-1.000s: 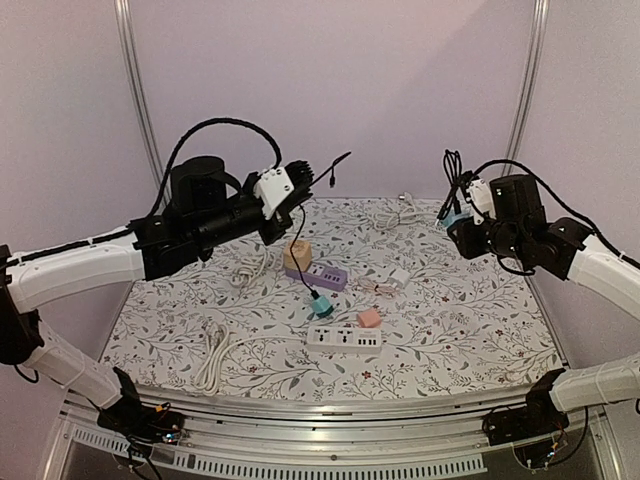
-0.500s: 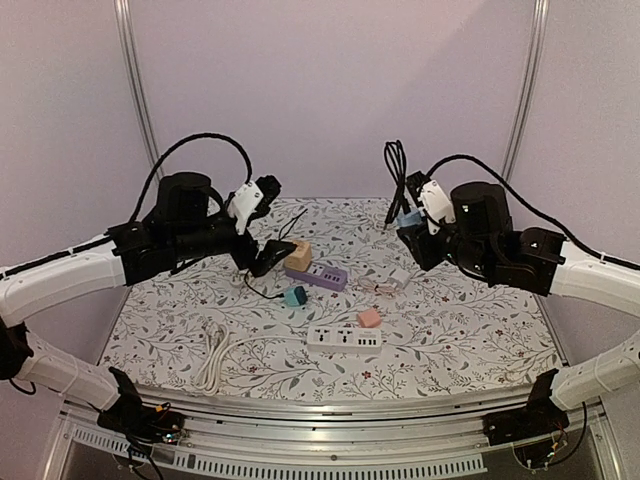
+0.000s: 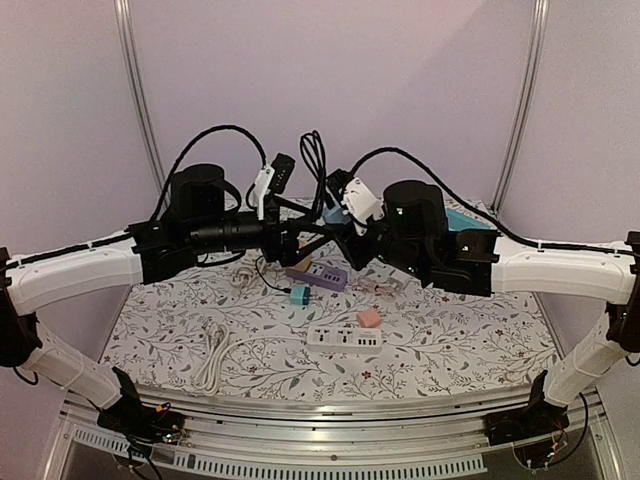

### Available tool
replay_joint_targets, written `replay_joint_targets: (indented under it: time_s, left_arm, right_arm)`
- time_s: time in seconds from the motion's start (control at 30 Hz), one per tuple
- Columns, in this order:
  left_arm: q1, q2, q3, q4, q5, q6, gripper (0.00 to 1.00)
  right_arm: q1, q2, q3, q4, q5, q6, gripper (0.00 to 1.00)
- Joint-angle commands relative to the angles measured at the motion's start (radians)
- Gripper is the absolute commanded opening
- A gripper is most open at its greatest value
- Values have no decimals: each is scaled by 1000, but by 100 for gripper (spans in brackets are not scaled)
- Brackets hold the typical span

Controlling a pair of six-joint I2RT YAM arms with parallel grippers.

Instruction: Insert the plug

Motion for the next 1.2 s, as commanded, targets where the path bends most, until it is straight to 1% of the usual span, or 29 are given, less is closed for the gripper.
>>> replay_joint_targets:
  time_s: [0.0,0.03,0.13,0.17,0.27,0.37,0.43,0.6,0.67,0.73,0.8,0.87,0.93,0.97,1.1,1.17]
  left_arm:
    - [-11,32,29,36,-82,-4,82]
    - [-10,32,32,26,-119,11,76]
    - [-8,33,40,5,-170,27,57]
    - [-9,36,42,4,-169,27,54]
    - [-15,39,45,16,-171,28,52]
    - [-10,43,58,19,-235,30,51]
    - [14,39,71,-6,-257,40,51]
    - [26,46,86,-141,-233,36,48]
    - [19,46,77,-154,-210,40,48]
    - [8,46,73,-168,-199,52,50]
    - [7,56,80,-181,-217,51,50]
    - [10,59,93,-191,-208,60,44]
    - [12,60,98,-216,-173,52,39]
    - [13,59,96,-232,-162,35,33]
    - [13,49,73,-225,-128,9,0]
    - [13,45,69,-231,-115,10,0]
  right_arm:
    - [38,30,58,74,-58,-10,0]
    - [41,30,59,74,-62,-8,0]
    - [43,22,56,79,-82,4,0]
    - [43,21,56,80,-88,6,0]
    - [48,32,66,84,-91,10,0]
    - [50,45,69,94,-127,40,0]
    - [49,38,59,104,-143,65,0]
    - [49,1,44,142,-153,83,0]
    - [50,1,51,141,-153,76,0]
    - [52,6,59,136,-154,66,0]
    - [55,14,73,121,-165,53,0]
    - [73,37,95,89,-164,19,0]
    - [103,57,101,89,-122,-26,0]
    - [114,62,103,93,-115,-45,0]
    - [120,66,103,105,-115,-84,0]
    - [119,61,97,109,-105,-91,0]
